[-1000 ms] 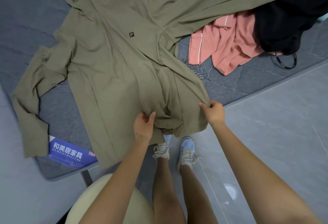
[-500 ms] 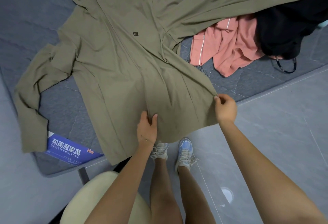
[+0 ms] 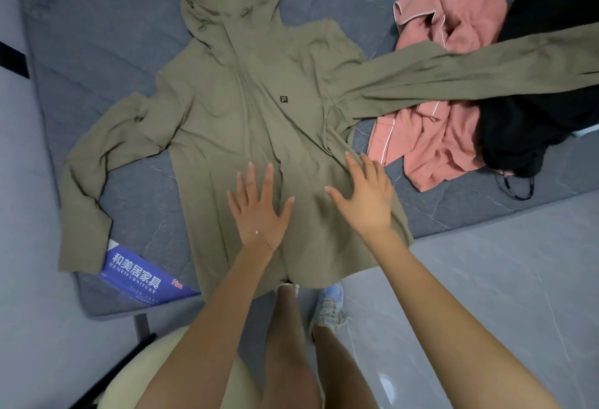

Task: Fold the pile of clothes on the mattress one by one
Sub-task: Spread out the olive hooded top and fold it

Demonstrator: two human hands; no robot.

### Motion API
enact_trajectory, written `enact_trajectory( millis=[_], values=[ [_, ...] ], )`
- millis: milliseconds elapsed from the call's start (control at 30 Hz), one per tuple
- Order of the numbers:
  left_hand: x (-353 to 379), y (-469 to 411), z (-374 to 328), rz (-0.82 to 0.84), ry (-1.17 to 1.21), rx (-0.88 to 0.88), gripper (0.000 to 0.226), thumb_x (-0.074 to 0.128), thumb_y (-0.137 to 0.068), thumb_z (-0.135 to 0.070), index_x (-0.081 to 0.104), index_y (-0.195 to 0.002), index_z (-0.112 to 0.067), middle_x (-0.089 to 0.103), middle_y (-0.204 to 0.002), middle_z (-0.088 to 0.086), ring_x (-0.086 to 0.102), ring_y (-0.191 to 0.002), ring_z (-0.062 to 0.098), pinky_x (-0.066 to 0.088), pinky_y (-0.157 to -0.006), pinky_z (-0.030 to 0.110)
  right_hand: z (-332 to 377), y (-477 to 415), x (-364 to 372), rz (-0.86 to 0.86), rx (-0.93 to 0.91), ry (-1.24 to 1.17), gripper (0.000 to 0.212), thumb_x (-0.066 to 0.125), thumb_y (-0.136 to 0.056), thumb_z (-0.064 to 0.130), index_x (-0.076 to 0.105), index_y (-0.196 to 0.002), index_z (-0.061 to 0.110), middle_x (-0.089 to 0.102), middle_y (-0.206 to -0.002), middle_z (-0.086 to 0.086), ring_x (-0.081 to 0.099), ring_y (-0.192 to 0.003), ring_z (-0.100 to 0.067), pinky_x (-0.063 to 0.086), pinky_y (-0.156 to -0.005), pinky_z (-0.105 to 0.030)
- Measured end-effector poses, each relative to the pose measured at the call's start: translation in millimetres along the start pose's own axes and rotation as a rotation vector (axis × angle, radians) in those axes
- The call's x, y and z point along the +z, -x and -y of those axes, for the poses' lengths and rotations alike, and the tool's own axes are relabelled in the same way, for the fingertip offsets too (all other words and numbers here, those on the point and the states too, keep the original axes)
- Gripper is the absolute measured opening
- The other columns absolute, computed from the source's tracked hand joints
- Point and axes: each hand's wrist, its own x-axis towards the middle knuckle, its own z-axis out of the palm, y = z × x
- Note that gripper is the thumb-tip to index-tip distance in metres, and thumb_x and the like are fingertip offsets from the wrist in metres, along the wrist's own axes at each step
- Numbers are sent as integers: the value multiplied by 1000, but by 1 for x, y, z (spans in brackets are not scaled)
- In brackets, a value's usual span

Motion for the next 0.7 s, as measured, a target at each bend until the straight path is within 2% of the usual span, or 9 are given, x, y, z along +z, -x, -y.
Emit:
enact_trajectory(
  millis=[100,300,400,533,700],
  values=[
    [-19,-25,15,-22,-39,17,74,47,-91,-57,12,-152,-33,4,-161,5,-1,-148,30,-1,-117,53,35,-23,-3,15,-55,32,79,60,-85,56,27,-151,27,24,-158,-6,14,-147,-28,11,-118,-42],
    [-53,-88,71,-60,-74,-48,80,47,-88,-60,2,-151,-37,-6,-161,7,-8,-147,31,-14,-113,51,102,-73,1,53,-172,142,85,61,-83,57,21,-152,30,16,-160,-7,9,-148,-30,7,-118,-46],
    [-71,-114,111,-59,-105,-99,81,44,-89,-62,-5,-149,-39,-10,-161,7,-9,-147,31,-9,-114,54,137,-96,8,80,-215,176,86,60,-83,59,19,-153,31,13,-161,-6,6,-149,-30,6,-118,-46],
    [-89,-139,156,-52,-100,-171,80,37,-89,-67,-6,-150,-39,-10,-161,6,-11,-147,31,-10,-114,54,174,-123,21,105,-251,217,88,58,-83,61,14,-153,31,11,-162,-6,4,-149,-30,6,-119,-47],
    [-99,-155,193,-62,-47,-267,80,43,-89,-63,2,-152,-34,-6,-161,8,-8,-147,31,-8,-115,53,215,-154,39,156,-314,230,88,56,-84,63,12,-153,32,11,-162,-5,3,-149,-28,5,-119,-45]
  ],
)
